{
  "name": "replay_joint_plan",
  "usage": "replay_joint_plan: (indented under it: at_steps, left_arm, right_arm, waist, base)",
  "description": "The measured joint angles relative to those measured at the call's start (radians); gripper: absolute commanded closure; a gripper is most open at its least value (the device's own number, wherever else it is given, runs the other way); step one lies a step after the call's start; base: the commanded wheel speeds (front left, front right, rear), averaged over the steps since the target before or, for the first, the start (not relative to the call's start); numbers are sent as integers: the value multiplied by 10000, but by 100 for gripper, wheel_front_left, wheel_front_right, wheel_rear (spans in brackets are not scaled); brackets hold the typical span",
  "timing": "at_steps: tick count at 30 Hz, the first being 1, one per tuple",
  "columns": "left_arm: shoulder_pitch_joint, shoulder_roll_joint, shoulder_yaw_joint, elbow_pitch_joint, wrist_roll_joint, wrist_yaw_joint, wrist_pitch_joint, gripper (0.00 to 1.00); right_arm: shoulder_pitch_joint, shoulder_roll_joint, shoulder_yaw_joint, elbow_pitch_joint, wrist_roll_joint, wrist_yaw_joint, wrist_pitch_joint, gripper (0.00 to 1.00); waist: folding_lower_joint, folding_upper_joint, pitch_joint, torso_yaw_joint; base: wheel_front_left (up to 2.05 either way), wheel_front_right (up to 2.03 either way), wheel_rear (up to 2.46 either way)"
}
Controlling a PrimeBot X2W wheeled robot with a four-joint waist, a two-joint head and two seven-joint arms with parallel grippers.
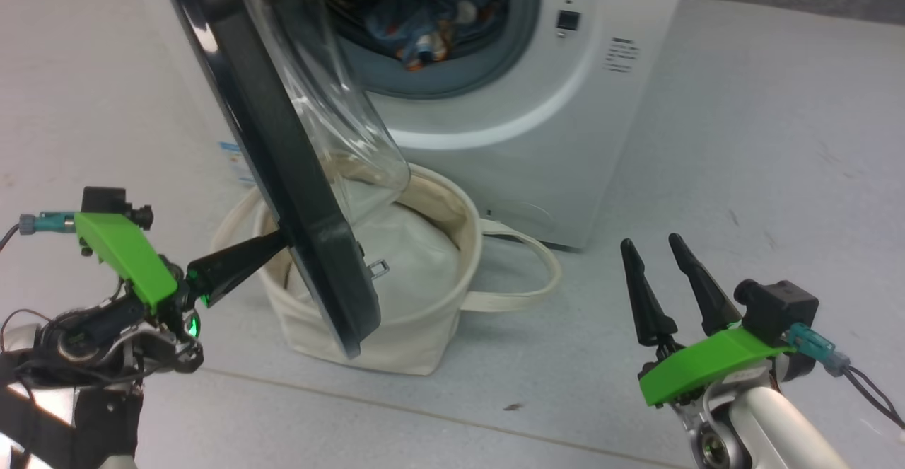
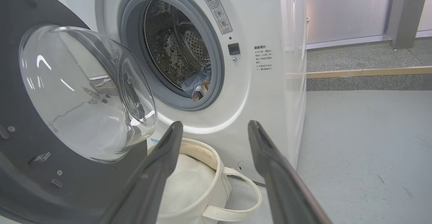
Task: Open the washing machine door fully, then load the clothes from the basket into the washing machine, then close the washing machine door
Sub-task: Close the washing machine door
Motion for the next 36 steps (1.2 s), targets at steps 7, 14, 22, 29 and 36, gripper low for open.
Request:
replay_joint_plan:
  at_steps: [7,14,22,29,36]
  left_arm:
    - [4,-104,0,-430,10,169,-190,100]
    - [-128,-77,54,-564,100,159,-362,100]
    - [-668,245,445,-309,291,-29,-924,100]
    - [-982,445,717,182,353,-330,-1264,100]
    - [-1109,420,656,476,418,-568,-1465,100]
  right_arm:
    - [-2,182,-240,-107,-90,0,0,0]
    - [-28,439,-343,-324,-297,0,-2,0]
    - [-117,646,-414,-378,-384,0,-2,0]
    - [-240,648,-497,-424,-426,0,-2,0]
    - [-242,654,-504,-449,-426,0,-2,0]
  waist:
    - [0,0,223,-1070]
    - [0,0,532,-2266]
    - [0,0,883,-3459]
    - [-1,0,1123,-4239]
    - [-1,0,1111,-3938]
  base:
    - [0,0,0]
    - [0,0,0]
    - [0,0,0]
    - [0,0,0]
    - [0,0,0]
